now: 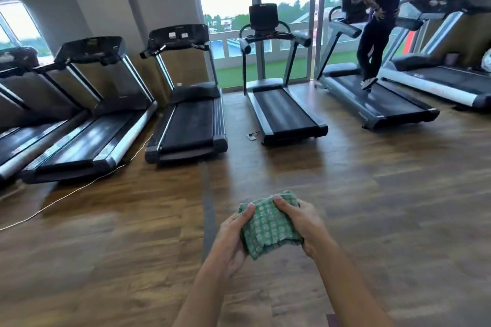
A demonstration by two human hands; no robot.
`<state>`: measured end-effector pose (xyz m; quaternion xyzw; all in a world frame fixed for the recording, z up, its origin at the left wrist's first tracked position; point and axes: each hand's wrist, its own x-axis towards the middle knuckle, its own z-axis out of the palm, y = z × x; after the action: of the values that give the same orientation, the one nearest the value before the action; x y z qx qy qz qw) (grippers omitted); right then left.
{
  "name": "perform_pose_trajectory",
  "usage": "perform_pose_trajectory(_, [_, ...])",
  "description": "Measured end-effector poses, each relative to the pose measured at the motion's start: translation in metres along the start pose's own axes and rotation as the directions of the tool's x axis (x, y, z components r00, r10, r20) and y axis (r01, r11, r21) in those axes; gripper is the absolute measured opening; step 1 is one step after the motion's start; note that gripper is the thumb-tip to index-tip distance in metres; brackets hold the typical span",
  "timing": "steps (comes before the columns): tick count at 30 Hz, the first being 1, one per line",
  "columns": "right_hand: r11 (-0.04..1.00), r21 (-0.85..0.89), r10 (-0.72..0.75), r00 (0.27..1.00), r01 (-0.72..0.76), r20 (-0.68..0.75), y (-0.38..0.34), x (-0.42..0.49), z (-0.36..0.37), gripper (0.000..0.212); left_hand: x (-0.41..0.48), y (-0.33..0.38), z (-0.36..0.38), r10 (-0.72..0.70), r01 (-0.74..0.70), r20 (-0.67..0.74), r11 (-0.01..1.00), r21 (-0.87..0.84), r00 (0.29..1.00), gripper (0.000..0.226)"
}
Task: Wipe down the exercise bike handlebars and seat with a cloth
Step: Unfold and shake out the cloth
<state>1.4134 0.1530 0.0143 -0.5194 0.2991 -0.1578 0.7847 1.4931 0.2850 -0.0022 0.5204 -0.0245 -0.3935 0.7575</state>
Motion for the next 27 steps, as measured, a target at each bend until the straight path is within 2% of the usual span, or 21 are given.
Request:
perform_pose_trajectory(2, [0.999, -0.020, -0.039, 0.999, 0.039, -0.018, -0.010, 0.015, -0.010, 0.019, 0.019, 0.011, 0.011, 0.005, -0.004, -0.010, 0.998, 0.056, 1.000, 0.039])
perform_pose_trajectory(4, [0.998, -0.028, -0.049, 0.997, 0.048, -0.057, -0.014, 0.032, -0.019, 0.025, 0.035, 0.024, 0.024, 0.093, -0.078, -0.064, 0.975, 0.206, 0.994, 0.028])
perform_pose_trajectory(7, [0.998, -0.038, -0.050, 0.987, 0.045, -0.150, 0.003, 0.055, -0.022, 0.054, 0.061, 0.035, 0.046, 0.251, -0.203, -0.026, 0.837, 0.508, 0.968, 0.011])
perform_pose_trajectory(8, [0.998, -0.041, -0.051, 0.984, 0.045, -0.169, 0.011, 0.060, -0.020, 0.069, 0.068, 0.037, 0.053, 0.277, -0.220, -0.009, 0.782, 0.583, 0.961, 0.020])
perform_pose_trajectory(9, [0.999, -0.004, -0.044, 0.987, 0.043, -0.154, 0.018, 0.063, -0.017, 0.080, 0.075, 0.037, 0.058, 0.282, -0.213, -0.004, 0.732, 0.647, 0.959, 0.031])
perform_pose_trajectory(11, [0.968, 0.249, 0.038, 0.999, -0.034, -0.010, 0.026, 0.068, -0.013, 0.074, 0.093, 0.036, 0.066, 0.240, -0.178, 0.014, 0.680, 0.711, 0.971, 0.041])
perform_pose_trajectory(13, [0.885, 0.450, 0.093, 0.992, -0.122, 0.085, 0.031, 0.078, -0.018, 0.061, 0.111, 0.036, 0.071, 0.168, -0.143, 0.029, 0.726, 0.673, 0.985, 0.025])
perform_pose_trajectory(15, [0.836, 0.536, 0.141, 0.990, -0.116, -0.005, 0.040, 0.099, -0.029, 0.060, 0.132, 0.040, 0.074, 0.151, -0.149, 0.054, 0.732, 0.665, 0.987, 0.015])
perform_pose_trajectory(16, [0.840, 0.537, 0.157, 0.983, -0.085, -0.090, 0.044, 0.111, -0.034, 0.066, 0.144, 0.043, 0.075, 0.156, -0.170, 0.082, 0.723, 0.669, 0.984, 0.021])
perform_pose_trajectory(18, [0.931, 0.364, 0.157, 0.926, -0.023, -0.342, 0.051, 0.132, -0.043, 0.080, 0.162, 0.054, 0.080, 0.163, -0.233, 0.168, 0.697, 0.678, 0.972, 0.032])
perform_pose_trajectory(19, [0.977, 0.211, 0.103, 0.865, 0.004, -0.491, 0.054, 0.144, -0.051, 0.080, 0.172, 0.058, 0.084, 0.160, -0.273, 0.225, 0.669, 0.691, 0.961, 0.035])
perform_pose_trajectory(20, [0.998, 0.057, 0.004, 0.800, 0.038, -0.600, 0.051, 0.154, -0.058, 0.073, 0.184, 0.062, 0.092, 0.160, -0.326, 0.293, 0.630, 0.704, 0.943, 0.038])
perform_pose_trajectory(21, [0.996, -0.059, -0.095, 0.766, 0.074, -0.635, 0.043, 0.156, -0.063, 0.060, 0.190, 0.064, 0.098, 0.180, -0.387, 0.351, 0.577, 0.719, 0.919, 0.039])
perform_pose_trajectory(23, [0.974, -0.120, -0.227, 0.806, 0.193, -0.546, 0.021, 0.161, -0.067, 0.037, 0.203, 0.066, 0.116, 0.196, -0.501, 0.471, 0.492, 0.712, 0.860, 0.040])
perform_pose_trajectory(25, [0.951, -0.132, -0.310, 0.849, 0.280, -0.428, -0.003, 0.170, -0.075, 0.038, 0.219, 0.066, 0.137, 0.170, -0.577, 0.565, 0.426, 0.697, 0.808, 0.037])
perform_pose_trajectory(27, [0.925, -0.189, -0.380, 0.830, 0.330, -0.409, -0.027, 0.175, -0.088, 0.035, 0.234, 0.066, 0.161, 0.126, -0.633, 0.645, 0.403, 0.661, 0.754, 0.033])
